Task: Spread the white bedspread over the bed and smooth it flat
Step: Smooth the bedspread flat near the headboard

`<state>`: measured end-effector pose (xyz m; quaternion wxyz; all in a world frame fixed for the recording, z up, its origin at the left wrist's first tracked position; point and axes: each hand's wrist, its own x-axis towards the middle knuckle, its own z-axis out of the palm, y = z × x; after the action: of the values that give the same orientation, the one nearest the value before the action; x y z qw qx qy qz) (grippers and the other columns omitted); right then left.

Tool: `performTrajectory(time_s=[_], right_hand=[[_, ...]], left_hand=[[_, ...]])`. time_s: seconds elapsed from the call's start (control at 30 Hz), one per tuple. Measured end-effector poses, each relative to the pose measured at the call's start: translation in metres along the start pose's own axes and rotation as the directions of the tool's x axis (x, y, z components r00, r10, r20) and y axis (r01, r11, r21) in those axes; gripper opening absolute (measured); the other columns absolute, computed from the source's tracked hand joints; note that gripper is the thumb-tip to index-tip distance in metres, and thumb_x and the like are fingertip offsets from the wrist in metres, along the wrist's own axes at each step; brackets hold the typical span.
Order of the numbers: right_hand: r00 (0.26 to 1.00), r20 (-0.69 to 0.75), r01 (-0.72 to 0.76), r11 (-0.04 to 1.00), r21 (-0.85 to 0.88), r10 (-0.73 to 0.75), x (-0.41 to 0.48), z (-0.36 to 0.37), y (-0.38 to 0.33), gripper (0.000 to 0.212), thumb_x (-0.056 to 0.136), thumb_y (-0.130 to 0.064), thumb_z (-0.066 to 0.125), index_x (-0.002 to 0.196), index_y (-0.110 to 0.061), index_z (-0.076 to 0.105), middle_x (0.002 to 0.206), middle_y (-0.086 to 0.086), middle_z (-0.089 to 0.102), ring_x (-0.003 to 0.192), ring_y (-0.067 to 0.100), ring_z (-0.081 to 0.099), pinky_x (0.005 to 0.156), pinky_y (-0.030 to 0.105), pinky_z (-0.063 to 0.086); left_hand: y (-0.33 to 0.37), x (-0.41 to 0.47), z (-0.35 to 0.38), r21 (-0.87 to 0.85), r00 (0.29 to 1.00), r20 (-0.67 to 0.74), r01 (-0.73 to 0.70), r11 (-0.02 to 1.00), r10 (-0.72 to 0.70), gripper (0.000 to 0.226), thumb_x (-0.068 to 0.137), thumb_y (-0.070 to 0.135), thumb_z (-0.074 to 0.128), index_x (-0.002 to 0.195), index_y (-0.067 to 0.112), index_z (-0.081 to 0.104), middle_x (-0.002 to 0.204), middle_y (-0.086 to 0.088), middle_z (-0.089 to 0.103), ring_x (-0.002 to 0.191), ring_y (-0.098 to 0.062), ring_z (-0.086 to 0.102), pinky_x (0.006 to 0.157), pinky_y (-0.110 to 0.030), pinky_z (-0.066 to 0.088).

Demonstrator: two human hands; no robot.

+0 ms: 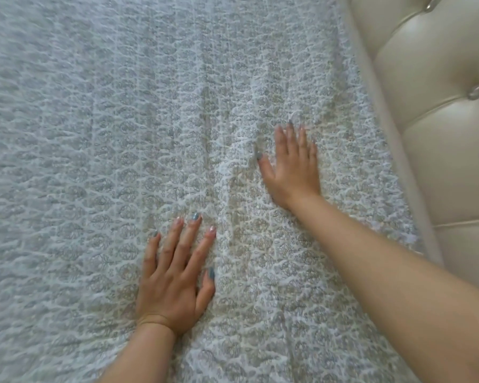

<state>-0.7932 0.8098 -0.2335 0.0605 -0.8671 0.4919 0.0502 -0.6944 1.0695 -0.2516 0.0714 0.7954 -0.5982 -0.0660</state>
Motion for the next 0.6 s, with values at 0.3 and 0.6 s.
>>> performTrajectory(time_s=[0.3, 0.6], right_hand=[[0.937, -0.136, -0.313, 0.946, 0.081, 0.322, 0.095, -0.034, 0.051, 0.08, 0.093, -0.063, 0.019, 0.152, -0.017, -0.009, 0.16, 0.009, -0.014, 0.148, 0.027, -0.011, 0.121, 0.048, 0.0], [0.904, -0.006, 0.425, 0.894, 0.143, -0.429, 0.101, -0.023, -0.046, 0.055, 0.099, -0.043, 0.024, 0.151, -0.031, 0.013, 0.16, -0.005, 0.012, 0.148, 0.017, 0.008, 0.121, 0.044, 0.005]], left_hand=[[0.002, 0.011, -0.005, -0.045, 1.0, -0.021, 0.005, 0.999, -0.006, 0.065, 0.084, 0.042, 0.036, 0.147, 0.026, 0.03, 0.155, -0.001, 0.027, 0.145, -0.027, 0.021, 0.115, -0.05, 0.014], [-0.007, 0.002, 0.002, -0.018, 1.0, -0.004, 0.018, 1.0, -0.018, 0.073, 0.077, 0.042, 0.043, 0.147, 0.026, 0.03, 0.156, -0.002, 0.026, 0.145, -0.027, 0.02, 0.115, -0.049, 0.014]])
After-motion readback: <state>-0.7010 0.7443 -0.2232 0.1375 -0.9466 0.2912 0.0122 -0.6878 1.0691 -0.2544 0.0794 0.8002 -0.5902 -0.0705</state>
